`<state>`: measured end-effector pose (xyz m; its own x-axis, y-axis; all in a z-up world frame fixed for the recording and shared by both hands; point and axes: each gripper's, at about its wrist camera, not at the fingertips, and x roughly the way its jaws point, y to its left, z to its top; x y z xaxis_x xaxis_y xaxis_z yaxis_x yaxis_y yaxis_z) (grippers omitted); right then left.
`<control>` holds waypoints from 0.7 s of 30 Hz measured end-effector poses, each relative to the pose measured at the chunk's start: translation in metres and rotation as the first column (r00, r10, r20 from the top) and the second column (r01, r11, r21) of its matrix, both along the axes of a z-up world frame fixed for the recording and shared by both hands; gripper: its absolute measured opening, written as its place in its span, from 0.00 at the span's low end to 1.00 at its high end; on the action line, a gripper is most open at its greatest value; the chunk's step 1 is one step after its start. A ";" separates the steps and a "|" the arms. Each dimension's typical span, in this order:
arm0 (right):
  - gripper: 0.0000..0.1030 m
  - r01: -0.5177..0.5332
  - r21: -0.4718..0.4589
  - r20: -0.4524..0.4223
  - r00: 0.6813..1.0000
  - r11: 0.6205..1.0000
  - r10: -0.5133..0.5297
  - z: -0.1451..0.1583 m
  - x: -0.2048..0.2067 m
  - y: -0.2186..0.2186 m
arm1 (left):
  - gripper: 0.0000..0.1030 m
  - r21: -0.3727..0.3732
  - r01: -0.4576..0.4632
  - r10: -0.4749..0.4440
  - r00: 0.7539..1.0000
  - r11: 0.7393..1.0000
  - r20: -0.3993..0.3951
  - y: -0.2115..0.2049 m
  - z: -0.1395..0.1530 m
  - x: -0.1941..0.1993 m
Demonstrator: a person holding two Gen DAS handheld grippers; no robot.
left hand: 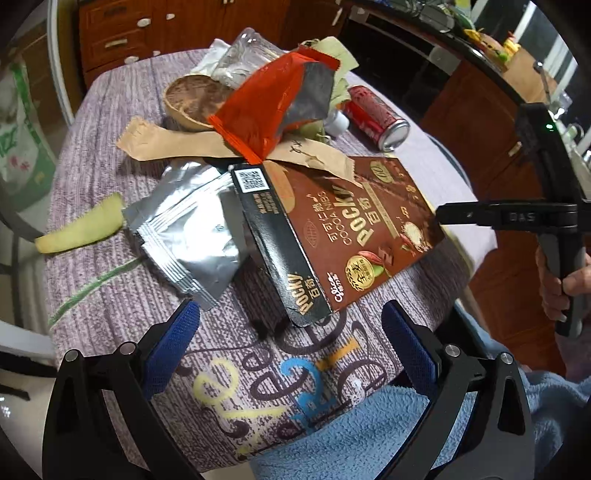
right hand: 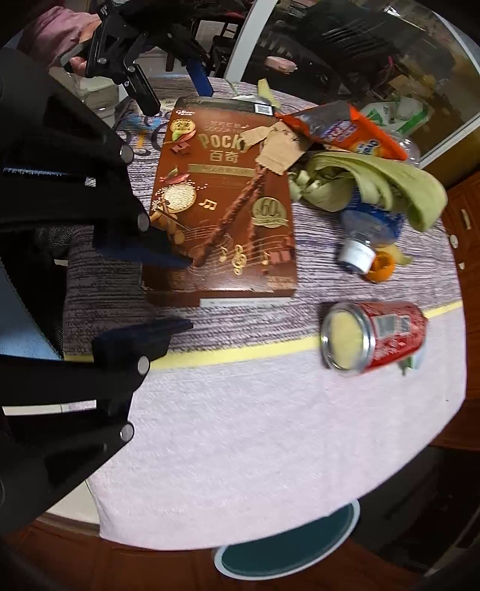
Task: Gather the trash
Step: 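Return both tools to the table and grasp the brown Pocky box with the left tool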
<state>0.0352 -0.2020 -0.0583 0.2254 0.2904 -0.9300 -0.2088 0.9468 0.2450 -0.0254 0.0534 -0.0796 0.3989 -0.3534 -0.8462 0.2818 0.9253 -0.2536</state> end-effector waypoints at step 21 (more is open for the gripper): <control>0.18 -0.079 -0.057 0.025 0.996 0.995 0.081 -0.003 0.021 0.029 | 0.73 -0.157 0.108 -0.115 0.993 0.982 -0.041 -0.029 -0.015 -0.020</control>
